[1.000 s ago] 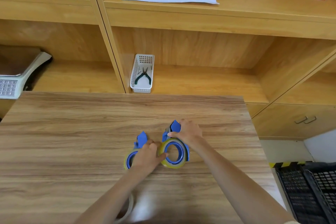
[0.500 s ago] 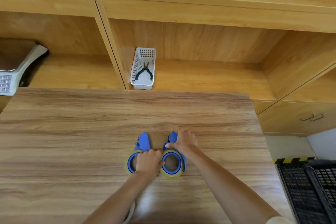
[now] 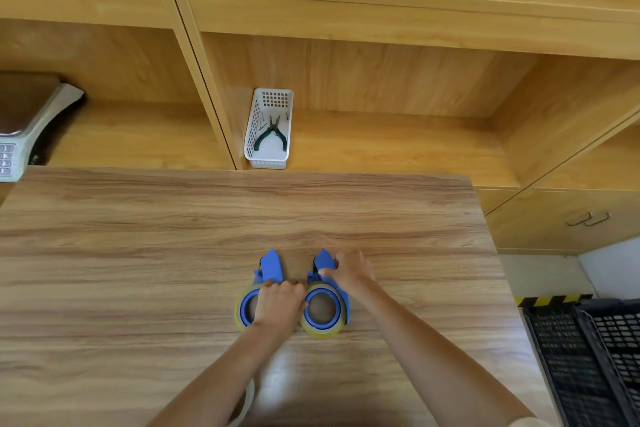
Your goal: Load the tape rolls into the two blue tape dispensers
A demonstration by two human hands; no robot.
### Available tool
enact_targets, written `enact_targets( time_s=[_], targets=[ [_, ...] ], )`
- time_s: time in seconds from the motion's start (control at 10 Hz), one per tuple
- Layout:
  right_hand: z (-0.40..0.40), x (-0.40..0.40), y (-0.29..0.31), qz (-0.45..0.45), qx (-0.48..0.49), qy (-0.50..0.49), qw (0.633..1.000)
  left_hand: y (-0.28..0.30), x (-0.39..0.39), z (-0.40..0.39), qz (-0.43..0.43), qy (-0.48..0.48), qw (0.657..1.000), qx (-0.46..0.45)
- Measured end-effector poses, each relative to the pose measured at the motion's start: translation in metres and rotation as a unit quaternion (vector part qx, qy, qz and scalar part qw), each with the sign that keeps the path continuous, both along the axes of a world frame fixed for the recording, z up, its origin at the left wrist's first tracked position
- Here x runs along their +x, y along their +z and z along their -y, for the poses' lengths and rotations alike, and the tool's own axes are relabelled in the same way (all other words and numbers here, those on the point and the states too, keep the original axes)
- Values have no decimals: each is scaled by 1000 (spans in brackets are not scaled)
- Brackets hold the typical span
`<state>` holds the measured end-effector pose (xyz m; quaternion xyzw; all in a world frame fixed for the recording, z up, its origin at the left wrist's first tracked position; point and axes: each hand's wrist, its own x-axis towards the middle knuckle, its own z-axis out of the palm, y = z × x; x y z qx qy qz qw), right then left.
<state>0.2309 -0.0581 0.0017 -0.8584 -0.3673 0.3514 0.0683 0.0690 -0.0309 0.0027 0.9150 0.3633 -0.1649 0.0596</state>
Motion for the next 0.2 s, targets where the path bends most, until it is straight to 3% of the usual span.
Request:
enact_targets(
  time_s=[0.2],
  targets=[
    [14, 15, -23, -97, 17, -11, 995, 10, -3, -1, 116, 20, 993, 23]
  ],
)
